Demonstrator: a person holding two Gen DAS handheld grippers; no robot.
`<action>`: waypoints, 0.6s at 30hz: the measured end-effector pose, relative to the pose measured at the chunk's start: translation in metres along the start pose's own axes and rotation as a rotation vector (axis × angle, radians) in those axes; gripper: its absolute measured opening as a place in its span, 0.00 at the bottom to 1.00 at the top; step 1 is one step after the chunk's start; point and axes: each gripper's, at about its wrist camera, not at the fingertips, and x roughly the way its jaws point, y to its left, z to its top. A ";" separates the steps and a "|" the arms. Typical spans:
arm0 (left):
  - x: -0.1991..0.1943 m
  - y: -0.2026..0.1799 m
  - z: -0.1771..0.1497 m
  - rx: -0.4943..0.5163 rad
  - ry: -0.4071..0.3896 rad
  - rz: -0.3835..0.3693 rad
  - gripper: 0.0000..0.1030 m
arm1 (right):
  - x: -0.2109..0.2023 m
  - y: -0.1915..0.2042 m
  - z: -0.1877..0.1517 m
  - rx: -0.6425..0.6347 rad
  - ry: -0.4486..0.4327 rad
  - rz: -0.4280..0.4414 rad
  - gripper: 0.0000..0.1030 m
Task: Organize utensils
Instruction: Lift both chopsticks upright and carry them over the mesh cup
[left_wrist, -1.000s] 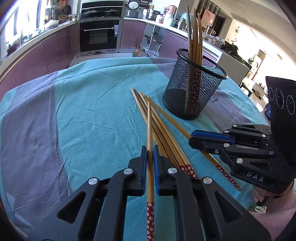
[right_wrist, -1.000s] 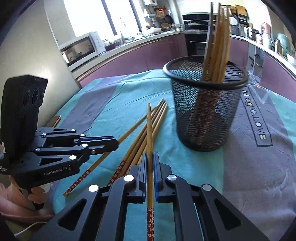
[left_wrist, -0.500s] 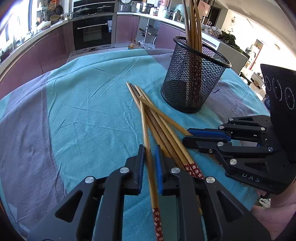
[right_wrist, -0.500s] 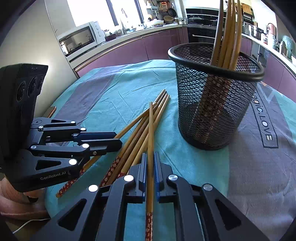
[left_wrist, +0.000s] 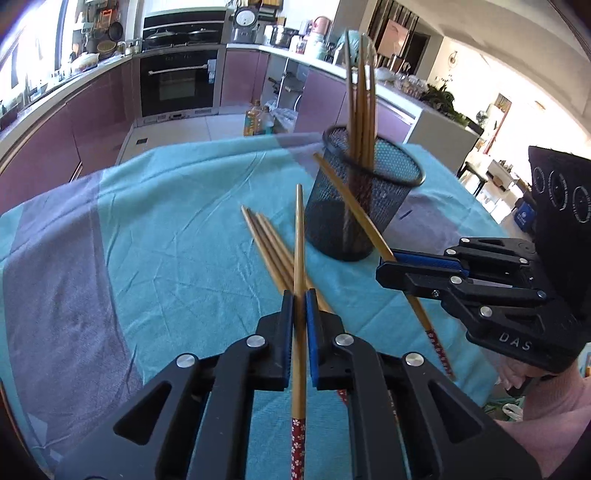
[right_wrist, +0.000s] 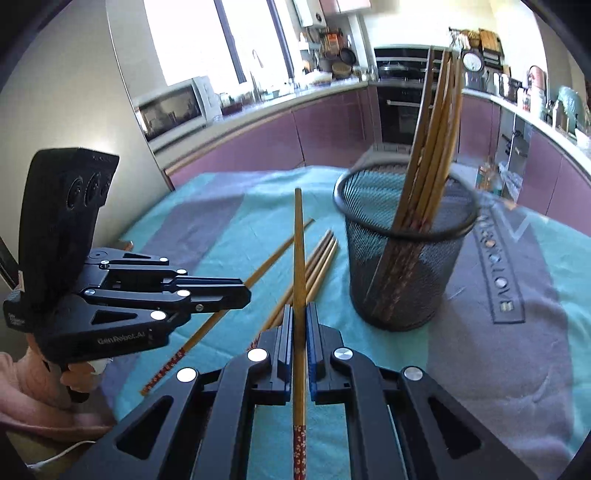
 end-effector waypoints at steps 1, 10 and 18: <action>-0.005 0.000 0.002 0.002 -0.012 -0.008 0.07 | -0.006 -0.001 0.002 0.006 -0.015 0.005 0.06; -0.055 -0.006 0.025 0.019 -0.124 -0.085 0.07 | -0.041 -0.014 0.014 0.047 -0.122 0.011 0.06; -0.087 -0.009 0.041 0.026 -0.203 -0.115 0.07 | -0.067 -0.025 0.027 0.065 -0.205 0.003 0.06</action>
